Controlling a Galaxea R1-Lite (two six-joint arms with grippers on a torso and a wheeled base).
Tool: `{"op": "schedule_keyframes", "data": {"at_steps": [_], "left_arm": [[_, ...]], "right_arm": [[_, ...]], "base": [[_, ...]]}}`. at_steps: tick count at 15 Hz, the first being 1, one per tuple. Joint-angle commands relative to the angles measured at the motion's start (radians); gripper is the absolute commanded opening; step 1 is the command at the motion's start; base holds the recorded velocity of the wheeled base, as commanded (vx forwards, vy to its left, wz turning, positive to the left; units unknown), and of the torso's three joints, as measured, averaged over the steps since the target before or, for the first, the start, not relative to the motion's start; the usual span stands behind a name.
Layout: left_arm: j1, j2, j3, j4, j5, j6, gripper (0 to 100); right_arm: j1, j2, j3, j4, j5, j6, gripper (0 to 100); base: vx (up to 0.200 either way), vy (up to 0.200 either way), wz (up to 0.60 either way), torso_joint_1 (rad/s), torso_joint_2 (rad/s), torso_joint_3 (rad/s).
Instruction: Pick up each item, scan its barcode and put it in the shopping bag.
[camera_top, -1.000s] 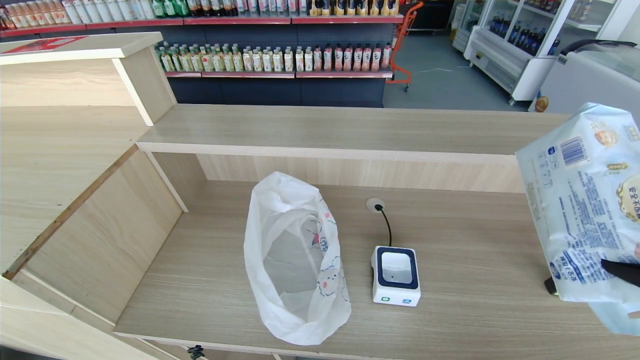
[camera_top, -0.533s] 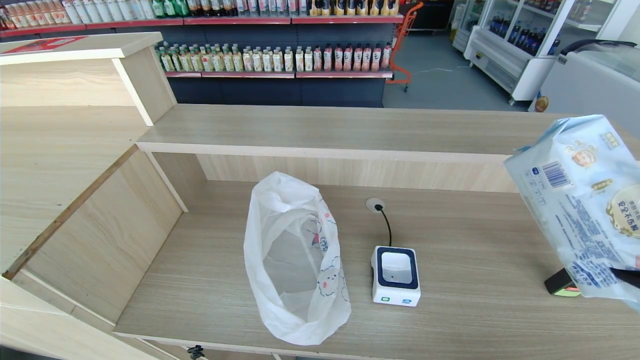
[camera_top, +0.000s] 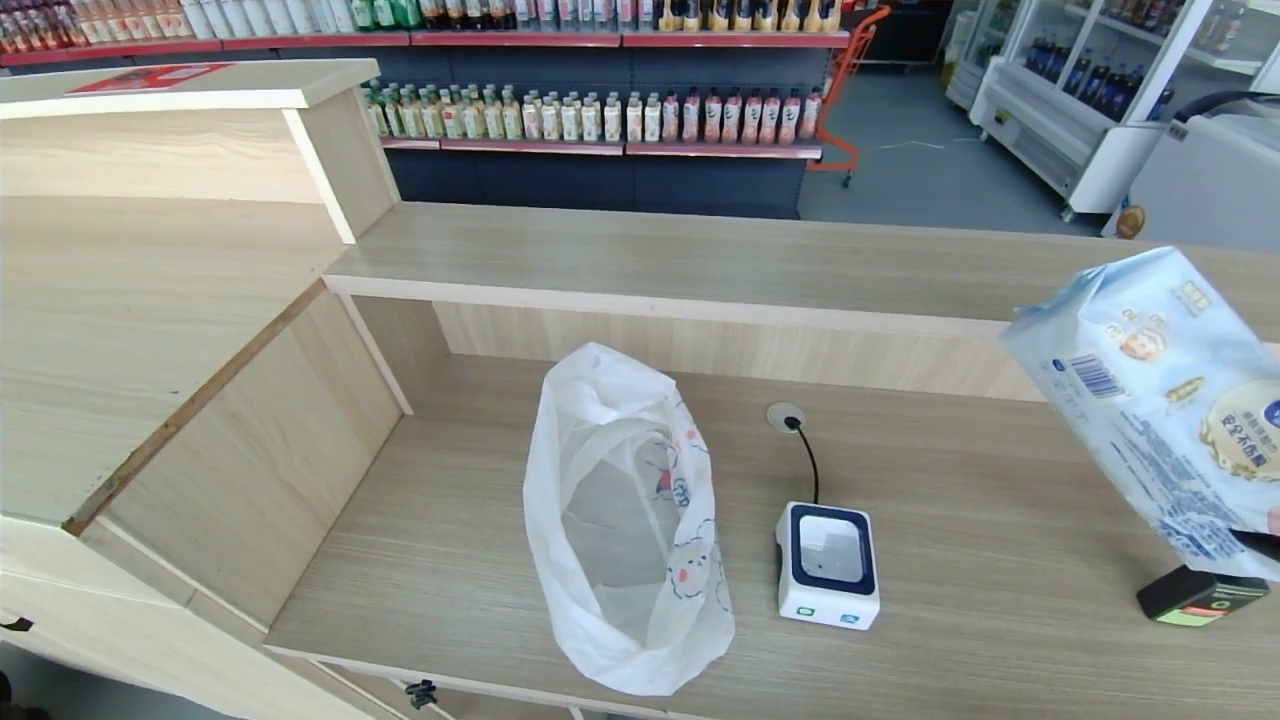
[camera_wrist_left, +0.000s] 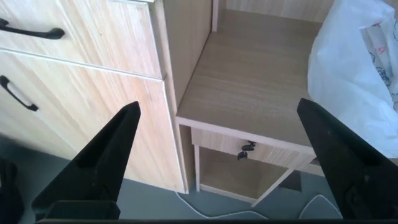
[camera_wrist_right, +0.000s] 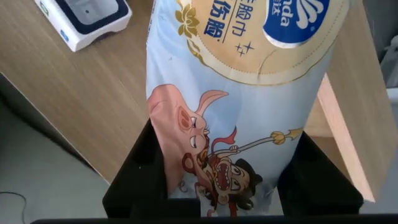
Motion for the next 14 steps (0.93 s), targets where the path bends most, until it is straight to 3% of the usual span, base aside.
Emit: {"op": "schedule_keyframes", "data": {"at_steps": [1, 4, 6, 9, 14], "left_arm": [[0.0, 0.0, 0.0, 0.0, -0.001, 0.0, 100], [0.0, 0.0, 0.0, 0.0, 0.001, 0.0, 100], [0.0, 0.0, 0.0, 0.0, 0.001, 0.0, 100], [0.0, 0.0, 0.0, 0.0, 0.001, 0.0, 100], [0.0, 0.0, 0.0, 0.0, -0.001, 0.0, 100]], "right_arm": [[-0.009, -0.014, 0.044, -0.071, 0.001, -0.075, 0], [-0.009, -0.039, 0.099, -0.132, 0.003, -0.17, 0], [-0.032, -0.042, 0.134, -0.134, 0.001, -0.24, 0], [-0.134, -0.008, 0.145, -0.134, 0.041, -0.405, 0], [-0.174, 0.167, 0.202, -0.161, 0.132, -0.454, 0]], "base": [[0.0, 0.0, 0.6, 0.022, 0.01, -0.002], [0.0, 0.0, 0.6, 0.002, 0.01, 0.005], [0.0, 0.0, 0.0, 0.0, 0.0, 0.0], [0.0, 0.0, 0.0, 0.0, 0.0, 0.0], [0.0, 0.0, 0.0, 0.0, 0.0, 0.0]]}}
